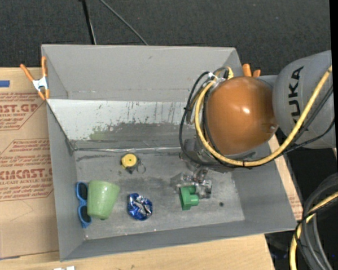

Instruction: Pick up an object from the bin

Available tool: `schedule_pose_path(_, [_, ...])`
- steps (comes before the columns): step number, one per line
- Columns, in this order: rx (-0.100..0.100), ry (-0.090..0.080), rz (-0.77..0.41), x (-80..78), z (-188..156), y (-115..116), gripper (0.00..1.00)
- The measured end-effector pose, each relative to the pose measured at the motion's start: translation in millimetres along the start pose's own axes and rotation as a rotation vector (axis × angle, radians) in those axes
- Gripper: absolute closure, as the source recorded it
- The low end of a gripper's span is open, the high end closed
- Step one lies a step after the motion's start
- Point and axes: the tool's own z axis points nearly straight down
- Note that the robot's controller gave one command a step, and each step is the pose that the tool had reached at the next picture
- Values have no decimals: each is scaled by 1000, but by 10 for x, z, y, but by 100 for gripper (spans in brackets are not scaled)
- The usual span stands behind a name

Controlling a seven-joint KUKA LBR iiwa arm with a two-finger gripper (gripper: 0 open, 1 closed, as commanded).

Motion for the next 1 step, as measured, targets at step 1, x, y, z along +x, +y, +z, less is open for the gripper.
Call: schedule_pose_path(1, [-2,1,10,17,-425,40,100])
